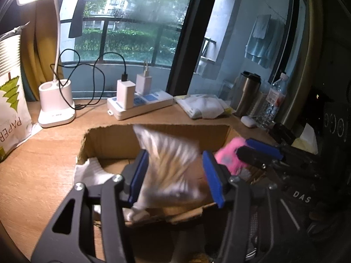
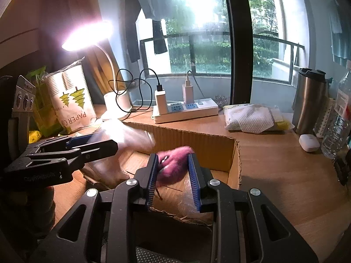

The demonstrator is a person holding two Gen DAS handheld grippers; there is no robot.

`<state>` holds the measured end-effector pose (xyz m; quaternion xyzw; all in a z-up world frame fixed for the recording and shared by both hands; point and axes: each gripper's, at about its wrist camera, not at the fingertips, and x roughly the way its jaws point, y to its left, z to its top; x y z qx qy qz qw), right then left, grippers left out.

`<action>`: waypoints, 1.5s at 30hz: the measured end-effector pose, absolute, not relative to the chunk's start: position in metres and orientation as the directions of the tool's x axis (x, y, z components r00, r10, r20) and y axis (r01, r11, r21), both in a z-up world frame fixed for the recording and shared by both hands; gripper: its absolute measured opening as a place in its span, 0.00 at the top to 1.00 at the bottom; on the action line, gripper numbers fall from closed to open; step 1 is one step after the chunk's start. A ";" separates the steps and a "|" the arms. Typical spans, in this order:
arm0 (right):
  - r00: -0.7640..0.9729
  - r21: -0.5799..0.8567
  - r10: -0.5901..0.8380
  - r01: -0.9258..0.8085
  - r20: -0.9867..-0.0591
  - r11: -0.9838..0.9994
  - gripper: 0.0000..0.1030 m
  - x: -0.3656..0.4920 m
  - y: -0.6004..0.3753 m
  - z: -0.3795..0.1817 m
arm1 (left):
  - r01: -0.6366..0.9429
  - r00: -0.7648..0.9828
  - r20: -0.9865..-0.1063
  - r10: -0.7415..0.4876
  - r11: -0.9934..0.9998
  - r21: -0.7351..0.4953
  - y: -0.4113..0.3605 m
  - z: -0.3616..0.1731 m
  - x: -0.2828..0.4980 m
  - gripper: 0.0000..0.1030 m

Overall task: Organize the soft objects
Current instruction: 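Open the left tool to drop the swabs while the right tool releases the plush into the box, then grasp the brown teddy bear with the left tool while the right tool grasps the green tissue pack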

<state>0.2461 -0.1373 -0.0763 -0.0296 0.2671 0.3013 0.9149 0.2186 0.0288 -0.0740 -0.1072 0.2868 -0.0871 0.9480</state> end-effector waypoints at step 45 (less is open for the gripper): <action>0.716 0.079 0.531 -0.561 -0.454 0.824 0.58 0.179 -0.158 -0.048 | 0.121 0.868 -0.442 -0.226 0.960 -0.253 0.021 -0.043 0.135 0.28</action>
